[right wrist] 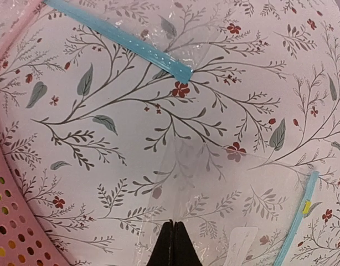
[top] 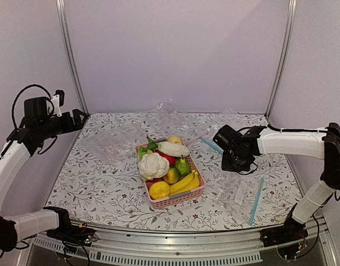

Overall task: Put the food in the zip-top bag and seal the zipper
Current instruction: Pick up the zipper food storage bag from the corner of the board, then pass from the right arm to the left

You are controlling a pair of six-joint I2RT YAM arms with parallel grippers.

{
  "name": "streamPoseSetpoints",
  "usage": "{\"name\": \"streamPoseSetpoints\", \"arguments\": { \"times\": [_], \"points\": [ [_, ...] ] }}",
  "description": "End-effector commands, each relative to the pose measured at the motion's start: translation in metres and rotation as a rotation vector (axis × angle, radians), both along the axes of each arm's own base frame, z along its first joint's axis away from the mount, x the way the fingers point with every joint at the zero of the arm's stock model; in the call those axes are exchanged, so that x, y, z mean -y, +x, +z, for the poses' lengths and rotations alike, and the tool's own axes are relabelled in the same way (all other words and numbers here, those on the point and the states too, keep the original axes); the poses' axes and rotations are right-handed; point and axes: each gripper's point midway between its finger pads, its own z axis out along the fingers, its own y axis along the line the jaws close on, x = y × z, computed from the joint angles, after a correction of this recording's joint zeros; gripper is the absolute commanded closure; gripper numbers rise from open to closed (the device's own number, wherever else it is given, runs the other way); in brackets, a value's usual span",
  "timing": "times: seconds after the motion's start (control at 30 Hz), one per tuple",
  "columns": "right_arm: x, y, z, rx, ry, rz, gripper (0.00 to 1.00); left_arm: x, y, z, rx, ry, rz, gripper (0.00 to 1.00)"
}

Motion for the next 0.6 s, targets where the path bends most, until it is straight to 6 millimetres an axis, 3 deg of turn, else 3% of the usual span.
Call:
{"name": "streamPoseSetpoints", "arguments": {
  "times": [0.0, 0.13, 0.27, 0.37, 0.57],
  "points": [
    [-0.008, 0.015, 0.072, 0.182, 0.109, 0.026, 1.0, 0.036, -0.003, -0.002, -0.004, 0.002, -0.12, 0.0],
    [-0.013, 0.02, 0.13, 0.298, 0.195, 0.069, 1.0, 0.076, -0.011, 0.011, 0.011, -0.031, -0.198, 0.0],
    [-0.025, 0.027, 0.184, 0.4, 0.275, 0.128, 1.0, 0.136, -0.036, 0.029, 0.018, -0.099, -0.342, 0.0],
    [-0.042, 0.033, 0.209, 0.44, 0.33, 0.19, 1.0, 0.162, -0.051, 0.028, 0.009, -0.114, -0.389, 0.0],
    [-0.077, 0.034, 0.241, 0.521, 0.493, 0.256, 1.0, 0.204, -0.067, 0.021, -0.005, -0.127, -0.447, 0.0]
  ]
}}
